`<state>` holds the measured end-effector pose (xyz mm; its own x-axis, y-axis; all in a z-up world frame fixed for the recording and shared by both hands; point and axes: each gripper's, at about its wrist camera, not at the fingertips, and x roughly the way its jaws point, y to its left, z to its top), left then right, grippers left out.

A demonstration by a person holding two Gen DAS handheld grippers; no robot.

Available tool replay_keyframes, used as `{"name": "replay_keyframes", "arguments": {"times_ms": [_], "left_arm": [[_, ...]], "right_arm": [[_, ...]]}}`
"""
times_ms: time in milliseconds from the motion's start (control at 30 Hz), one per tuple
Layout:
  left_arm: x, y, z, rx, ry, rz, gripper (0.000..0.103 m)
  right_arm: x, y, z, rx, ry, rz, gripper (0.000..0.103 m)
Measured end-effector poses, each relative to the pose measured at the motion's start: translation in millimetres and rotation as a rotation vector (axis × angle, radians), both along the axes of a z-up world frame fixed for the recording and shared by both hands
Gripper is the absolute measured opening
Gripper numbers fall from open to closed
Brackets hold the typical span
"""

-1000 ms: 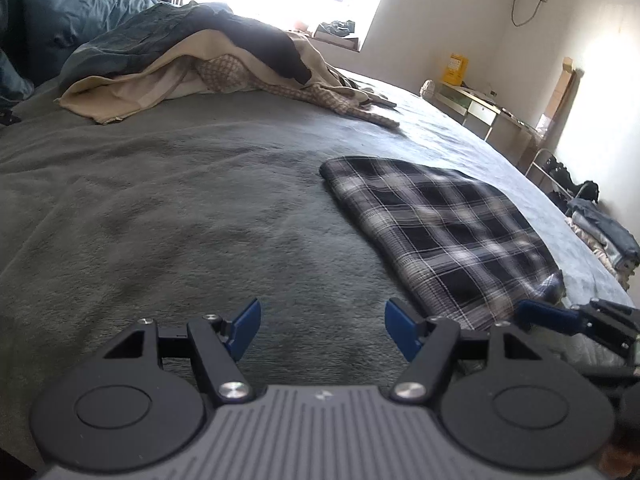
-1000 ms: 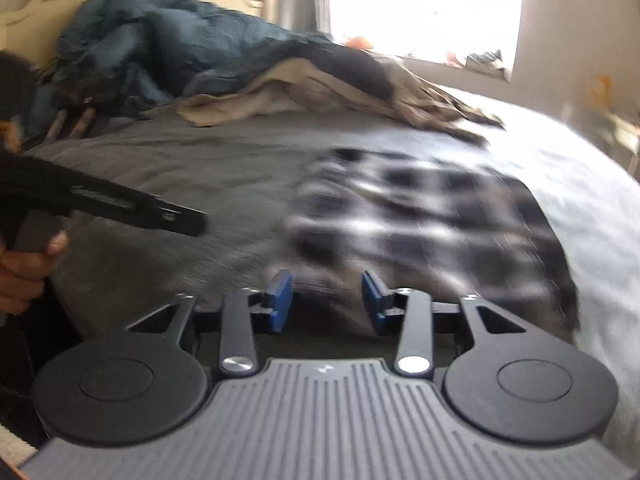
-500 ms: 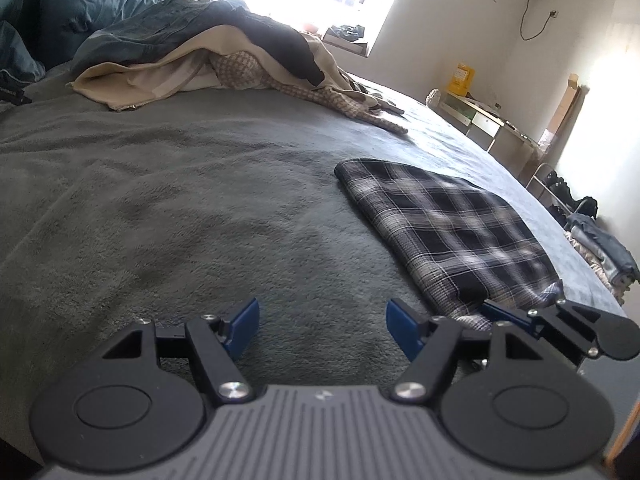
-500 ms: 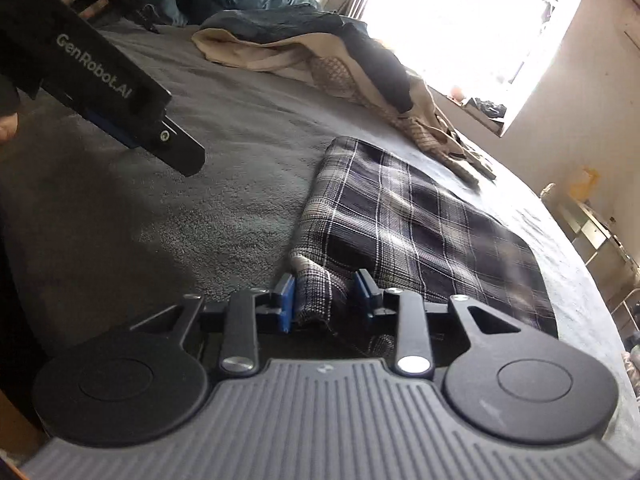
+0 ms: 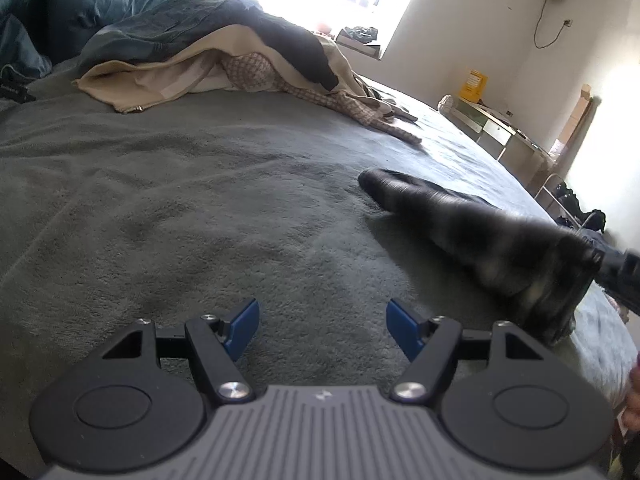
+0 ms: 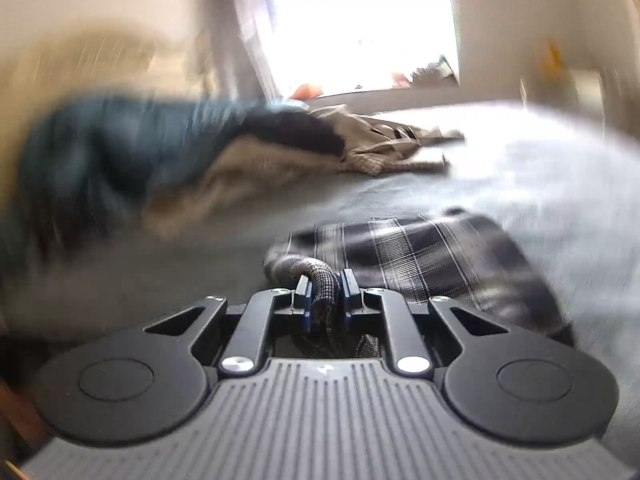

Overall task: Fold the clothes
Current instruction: 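Grasp the plaid shirt edge with the right gripper and lift it, then grasp the shirt edge with the left gripper beside the right gripper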

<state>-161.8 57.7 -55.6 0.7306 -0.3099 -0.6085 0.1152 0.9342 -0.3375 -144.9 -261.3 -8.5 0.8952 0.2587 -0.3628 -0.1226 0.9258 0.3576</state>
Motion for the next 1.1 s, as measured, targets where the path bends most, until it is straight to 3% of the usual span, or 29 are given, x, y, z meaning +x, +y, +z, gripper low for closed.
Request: {"name": "replay_keyframes", "arguments": {"times_ms": [67, 133, 233, 500, 733, 933, 1100], "left_arm": [[3.3, -0.9, -2.0, -0.003, 0.009, -0.002, 0.071], [7.4, -2.8, -3.5, -0.013, 0.020, -0.006, 0.071], [16.3, -6.0, -1.4, -0.063, 0.027, -0.015, 0.071], [72.1, -29.7, 17.2, -0.261, 0.043, -0.117, 0.071], [125.2, -39.1, -1.0, -0.460, 0.171, -0.131, 0.071], [144.0, -38.1, -23.9, -0.529, 0.243, -0.106, 0.071], [160.1, -44.5, -36.8, -0.527, 0.276, -0.102, 0.070]], "right_arm": [[5.7, -26.6, -2.5, 0.169, 0.020, -0.028, 0.012], [6.8, -40.7, -8.3, 0.270, 0.031, -0.040, 0.012], [3.3, -48.7, -16.2, 0.328, 0.034, -0.041, 0.012], [4.1, -49.1, -20.2, 0.305, 0.020, -0.021, 0.012], [8.0, -49.4, -18.9, 0.276, 0.017, 0.011, 0.012], [4.8, -33.7, -19.1, 0.199, 0.016, 0.070, 0.012], [3.4, -20.4, -19.0, 0.118, 0.024, 0.124, 0.012]]}}
